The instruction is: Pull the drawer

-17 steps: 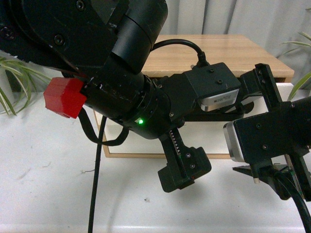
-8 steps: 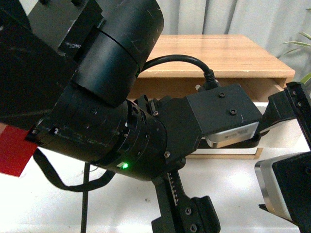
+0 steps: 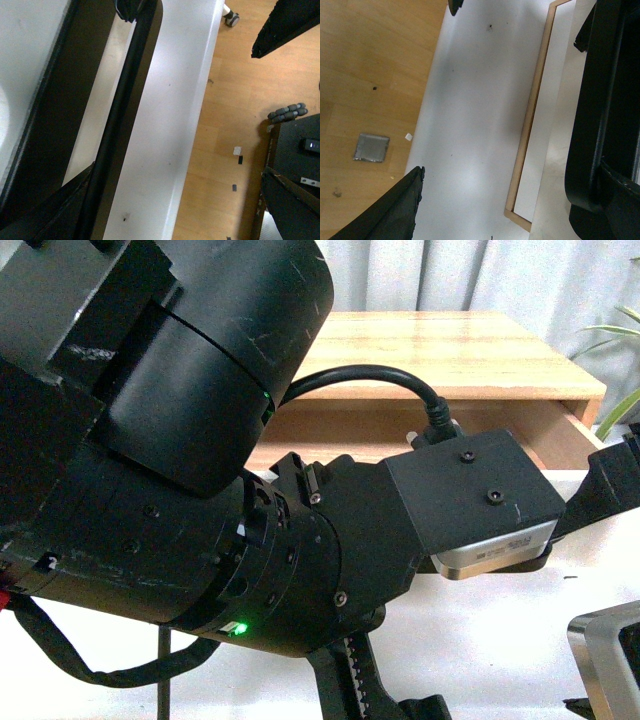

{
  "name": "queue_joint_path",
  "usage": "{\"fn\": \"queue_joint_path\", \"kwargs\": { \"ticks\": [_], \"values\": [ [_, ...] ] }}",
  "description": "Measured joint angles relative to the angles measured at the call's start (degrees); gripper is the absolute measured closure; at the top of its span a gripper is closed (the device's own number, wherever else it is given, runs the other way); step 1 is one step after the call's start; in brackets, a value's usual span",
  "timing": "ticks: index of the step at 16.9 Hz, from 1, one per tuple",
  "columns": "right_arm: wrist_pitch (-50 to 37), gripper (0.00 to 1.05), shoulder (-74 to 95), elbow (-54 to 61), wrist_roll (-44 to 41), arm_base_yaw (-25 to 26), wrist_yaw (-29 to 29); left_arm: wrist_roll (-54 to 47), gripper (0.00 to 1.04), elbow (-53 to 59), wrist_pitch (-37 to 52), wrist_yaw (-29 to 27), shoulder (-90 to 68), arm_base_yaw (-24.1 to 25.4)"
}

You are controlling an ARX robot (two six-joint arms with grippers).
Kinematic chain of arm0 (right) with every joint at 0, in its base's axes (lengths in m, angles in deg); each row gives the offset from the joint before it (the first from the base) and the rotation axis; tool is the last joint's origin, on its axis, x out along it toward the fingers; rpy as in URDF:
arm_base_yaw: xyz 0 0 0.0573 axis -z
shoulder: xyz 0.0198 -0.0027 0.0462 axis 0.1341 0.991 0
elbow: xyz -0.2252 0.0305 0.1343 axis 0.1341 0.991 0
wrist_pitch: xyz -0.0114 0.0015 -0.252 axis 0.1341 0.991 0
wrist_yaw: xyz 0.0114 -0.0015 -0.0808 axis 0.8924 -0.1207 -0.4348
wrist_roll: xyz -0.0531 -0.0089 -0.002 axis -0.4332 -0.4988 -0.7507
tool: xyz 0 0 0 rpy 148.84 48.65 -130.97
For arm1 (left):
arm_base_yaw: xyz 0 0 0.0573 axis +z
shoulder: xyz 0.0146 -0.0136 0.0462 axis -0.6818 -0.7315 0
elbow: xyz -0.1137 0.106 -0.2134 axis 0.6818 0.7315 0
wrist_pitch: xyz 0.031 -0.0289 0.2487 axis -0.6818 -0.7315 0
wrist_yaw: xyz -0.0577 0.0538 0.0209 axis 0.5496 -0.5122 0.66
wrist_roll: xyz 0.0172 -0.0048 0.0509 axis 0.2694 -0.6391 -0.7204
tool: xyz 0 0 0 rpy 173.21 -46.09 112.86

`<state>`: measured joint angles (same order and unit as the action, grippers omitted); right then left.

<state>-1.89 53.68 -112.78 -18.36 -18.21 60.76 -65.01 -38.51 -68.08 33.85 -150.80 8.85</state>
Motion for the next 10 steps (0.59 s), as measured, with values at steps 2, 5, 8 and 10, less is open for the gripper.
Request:
{"fn": "queue_joint_path", "kwargs": {
  "ticks": [2,5,8,10],
  "values": [
    [2.91,0.06,-1.77,-0.77,1.16,0.28,1.20,3.30,0.07,-0.24,-0.11,1.64,1.77,0.39],
    [4.07,0.06,-4.70,-1.18,3.06,1.03,3.96,10.12,0.07,-1.64,0.33,5.49,7.34,1.73],
    [2.62,0.06,-7.21,-2.91,8.61,2.51,9.03,16.61,0.07,-1.46,5.03,7.85,13.09,3.06],
    [-6.75,0.06,-7.48,-2.95,15.45,4.92,9.90,22.01,0.07,0.26,12.11,5.99,15.85,5.73]
  ]
}}
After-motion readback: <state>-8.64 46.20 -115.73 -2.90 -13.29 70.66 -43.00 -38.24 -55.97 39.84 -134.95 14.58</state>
